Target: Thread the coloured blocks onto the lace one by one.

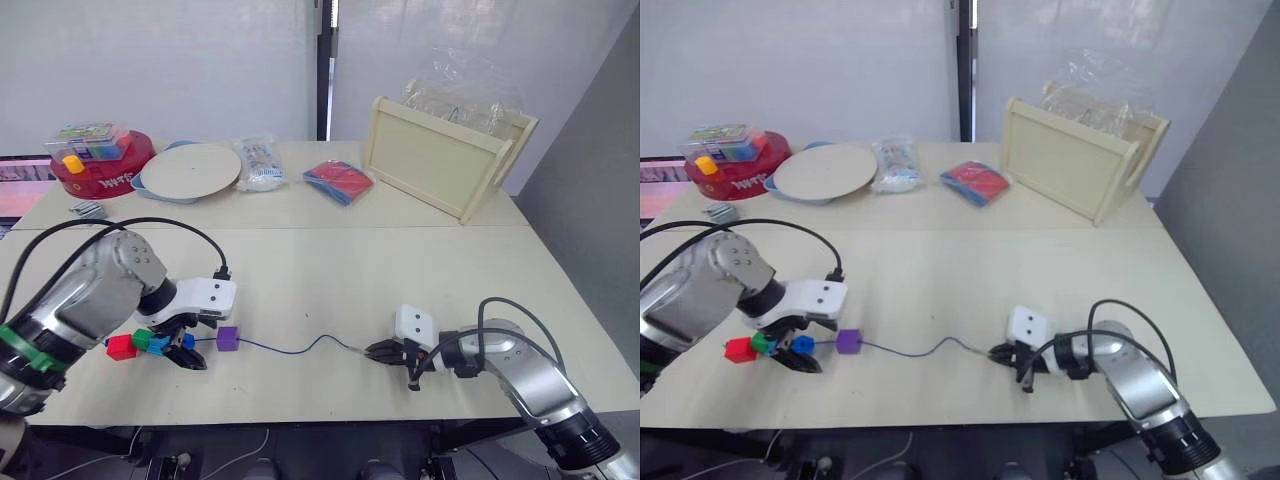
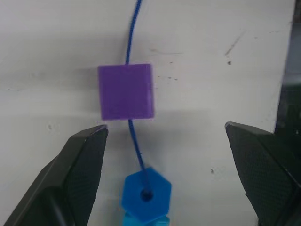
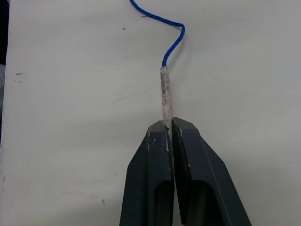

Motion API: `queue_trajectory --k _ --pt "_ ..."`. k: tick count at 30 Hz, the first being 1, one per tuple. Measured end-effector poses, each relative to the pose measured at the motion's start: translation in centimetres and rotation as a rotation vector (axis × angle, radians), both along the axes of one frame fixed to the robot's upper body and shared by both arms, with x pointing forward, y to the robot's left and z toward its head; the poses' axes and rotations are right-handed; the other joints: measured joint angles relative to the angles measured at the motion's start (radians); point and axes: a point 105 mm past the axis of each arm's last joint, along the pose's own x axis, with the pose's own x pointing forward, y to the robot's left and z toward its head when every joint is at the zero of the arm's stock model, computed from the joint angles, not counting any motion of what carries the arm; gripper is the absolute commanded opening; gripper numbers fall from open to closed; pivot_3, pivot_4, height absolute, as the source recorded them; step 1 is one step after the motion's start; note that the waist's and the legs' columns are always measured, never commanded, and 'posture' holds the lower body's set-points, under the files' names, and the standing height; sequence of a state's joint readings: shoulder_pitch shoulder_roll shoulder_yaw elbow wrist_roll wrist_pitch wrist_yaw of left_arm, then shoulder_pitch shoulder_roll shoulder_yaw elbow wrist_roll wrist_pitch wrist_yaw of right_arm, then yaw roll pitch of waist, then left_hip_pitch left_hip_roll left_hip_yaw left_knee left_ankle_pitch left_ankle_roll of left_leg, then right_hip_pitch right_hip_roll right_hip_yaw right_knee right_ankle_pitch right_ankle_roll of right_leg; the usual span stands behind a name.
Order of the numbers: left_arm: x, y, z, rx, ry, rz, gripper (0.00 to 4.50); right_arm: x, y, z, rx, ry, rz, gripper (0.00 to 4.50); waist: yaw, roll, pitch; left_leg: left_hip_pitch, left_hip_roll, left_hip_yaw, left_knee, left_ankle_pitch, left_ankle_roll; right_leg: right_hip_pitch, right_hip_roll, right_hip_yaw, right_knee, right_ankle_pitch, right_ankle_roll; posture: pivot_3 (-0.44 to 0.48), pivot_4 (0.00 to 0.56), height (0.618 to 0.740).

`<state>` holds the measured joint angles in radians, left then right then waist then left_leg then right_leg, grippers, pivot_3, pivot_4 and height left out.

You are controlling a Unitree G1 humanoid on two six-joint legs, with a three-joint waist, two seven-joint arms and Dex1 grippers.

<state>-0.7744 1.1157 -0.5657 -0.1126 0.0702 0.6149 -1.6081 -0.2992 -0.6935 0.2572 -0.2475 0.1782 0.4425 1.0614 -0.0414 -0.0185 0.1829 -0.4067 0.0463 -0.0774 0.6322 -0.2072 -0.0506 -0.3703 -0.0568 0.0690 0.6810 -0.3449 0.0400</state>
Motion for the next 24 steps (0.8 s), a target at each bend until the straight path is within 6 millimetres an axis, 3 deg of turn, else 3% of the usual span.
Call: queue_trajectory --k 4,13,17,22,24 --pt "0.4 -0.4 -1.1 0.022 0.012 -0.026 4.22 -0.3 0.0 -0.1 0.0 -0.003 -0.013 0.0 -0.001 0.0 0.0 0.0 0.0 0.0 0.0 0.0 0.0 0.0 0.0 0.0 0.0 0.0 0.0 0.0 0.15 0.74" --pt "1.7 -1.8 -1.1 0.045 -0.044 -0.086 4.22 -1.0 -0.2 -0.2 -0.005 0.0 -0.053 0.0 0.016 0.0 0.0 0.001 -0.001 0.0 0.004 0.0 0.0 0.002 -0.001 0.0 0.002 0.0 0.0 0.0 0.15 0.74" --pt "2.0 -2.2 -1.2 0.056 -0.066 -0.088 3.1 -1.2 -0.2 -0.3 -0.006 0.003 -0.061 0.0 0.02 0.0 0.0 0.001 -0.001 0.0 0.004 0.0 0.0 0.002 -0.001 0.0 0.002 0.0 0.0 0.0 0.15 0.74" --pt "2.1 -2.2 -1.2 0.058 -0.069 -0.077 1.37 -1.5 0.0 -0.3 0.0 0.012 -0.064 0.0 0.019 0.0 0.0 0.001 -0.001 0.0 0.004 0.0 0.0 0.002 -0.001 0.0 0.002 0.0 0.0 0.0 0.15 0.74" --pt "2.1 -2.3 -1.3 0.055 -0.066 -0.075 1.22 -1.7 -0.1 -0.4 -0.003 0.014 -0.064 0.0 0.019 0.0 0.0 0.001 -0.001 0.0 0.004 0.0 0.0 0.002 -0.001 0.0 0.002 0.0 0.0 0.0 0.15 0.74"
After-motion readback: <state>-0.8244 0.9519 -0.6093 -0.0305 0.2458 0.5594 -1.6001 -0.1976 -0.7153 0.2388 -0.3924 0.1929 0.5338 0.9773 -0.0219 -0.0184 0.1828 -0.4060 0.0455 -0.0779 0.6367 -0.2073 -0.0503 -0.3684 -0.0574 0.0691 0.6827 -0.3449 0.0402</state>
